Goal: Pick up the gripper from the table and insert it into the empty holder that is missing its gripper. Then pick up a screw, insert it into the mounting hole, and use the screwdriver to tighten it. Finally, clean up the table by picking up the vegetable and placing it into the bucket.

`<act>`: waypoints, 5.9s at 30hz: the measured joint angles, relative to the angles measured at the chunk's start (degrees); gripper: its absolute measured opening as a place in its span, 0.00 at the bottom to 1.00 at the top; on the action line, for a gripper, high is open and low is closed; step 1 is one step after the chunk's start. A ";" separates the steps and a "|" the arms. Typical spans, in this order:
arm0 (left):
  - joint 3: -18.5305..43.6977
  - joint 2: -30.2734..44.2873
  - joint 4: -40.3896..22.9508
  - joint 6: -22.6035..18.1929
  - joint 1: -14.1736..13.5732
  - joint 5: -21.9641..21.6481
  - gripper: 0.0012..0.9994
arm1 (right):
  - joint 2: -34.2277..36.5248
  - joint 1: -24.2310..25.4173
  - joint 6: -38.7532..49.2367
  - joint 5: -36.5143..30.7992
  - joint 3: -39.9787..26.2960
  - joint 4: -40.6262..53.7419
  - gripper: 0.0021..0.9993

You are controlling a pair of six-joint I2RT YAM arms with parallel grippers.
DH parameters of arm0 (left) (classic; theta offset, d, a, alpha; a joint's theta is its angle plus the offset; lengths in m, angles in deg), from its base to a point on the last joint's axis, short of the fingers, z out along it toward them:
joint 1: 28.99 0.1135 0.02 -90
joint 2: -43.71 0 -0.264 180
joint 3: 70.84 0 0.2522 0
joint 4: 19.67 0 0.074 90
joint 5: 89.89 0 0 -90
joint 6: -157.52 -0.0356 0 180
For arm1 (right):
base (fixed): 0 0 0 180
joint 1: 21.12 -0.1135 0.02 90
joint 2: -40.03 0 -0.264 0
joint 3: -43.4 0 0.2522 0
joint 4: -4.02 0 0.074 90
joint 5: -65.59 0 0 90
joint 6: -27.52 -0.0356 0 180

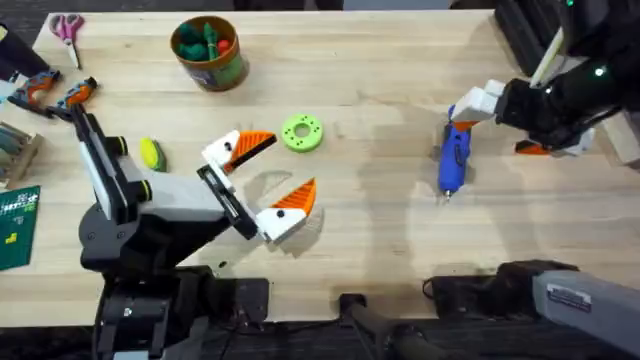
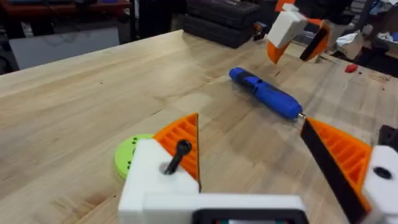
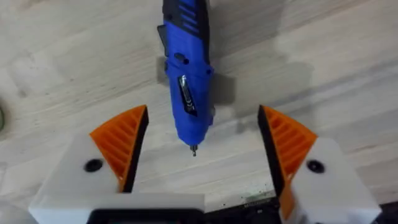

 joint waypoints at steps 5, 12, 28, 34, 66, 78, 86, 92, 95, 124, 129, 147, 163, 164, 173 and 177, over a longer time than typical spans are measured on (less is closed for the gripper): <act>-0.04 0.00 0.02 0.00 0.00 0.00 0.99 | 2.67 4.20 4.70 3.67 0.30 -2.70 0.99; -0.07 0.00 -0.02 0.20 0.00 -0.05 0.82 | 2.71 4.23 5.70 4.61 0.34 -2.64 0.99; -0.09 0.01 -0.03 0.17 -0.01 -0.63 0.01 | 3.26 4.23 6.11 5.70 0.34 -5.13 0.99; -0.09 0.00 -0.68 0.19 0.00 -0.61 0.01 | 8.75 4.18 7.08 7.02 0.34 -8.49 0.98; -0.09 0.00 -0.68 0.19 0.00 -0.62 0.00 | 24.15 4.30 11.06 3.41 0.39 -16.97 0.20; -0.09 0.00 -0.68 0.18 0.00 -0.63 0.00 | 22.33 4.18 11.01 3.76 0.39 -16.13 0.03; -0.09 0.00 -0.68 0.17 0.00 -0.62 0.00 | 8.56 3.76 14.44 8.34 -2.70 -12.93 0.03; -0.09 0.00 -0.69 0.19 0.00 -0.62 0.00 | -0.23 0.08 19.26 16.12 -5.82 -14.27 0.03; -0.09 0.00 -0.68 0.17 0.00 -0.62 0.00 | -3.87 -2.87 21.22 20.69 -6.13 -18.70 0.03; -0.09 0.00 -0.72 0.19 0.00 -0.59 0.00 | -2.60 -40.72 26.61 29.93 -6.50 -59.34 0.03; -0.09 0.00 -0.72 0.17 0.00 -0.61 0.00 | -2.09 -43.31 26.36 27.89 -3.39 -63.33 0.03; -0.08 0.00 -0.74 0.20 0.00 -0.59 0.00 | -2.36 -44.34 24.04 41.32 12.30 -99.91 0.03; -0.07 0.00 -0.74 0.18 0.00 -0.59 0.00 | 2.31 -47.95 30.31 44.83 12.30 -102.16 0.03; -0.09 0.00 -0.74 0.17 0.00 -0.59 0.00 | 2.66 -47.95 30.29 44.81 12.30 -102.43 0.03; -0.09 0.00 -0.74 0.20 0.00 -0.59 0.00 | 4.54 -47.95 29.59 42.92 11.60 -103.14 0.03; -0.09 0.00 -0.74 0.19 0.00 -0.59 0.00 | 4.54 -47.95 29.37 42.83 11.09 -103.42 0.03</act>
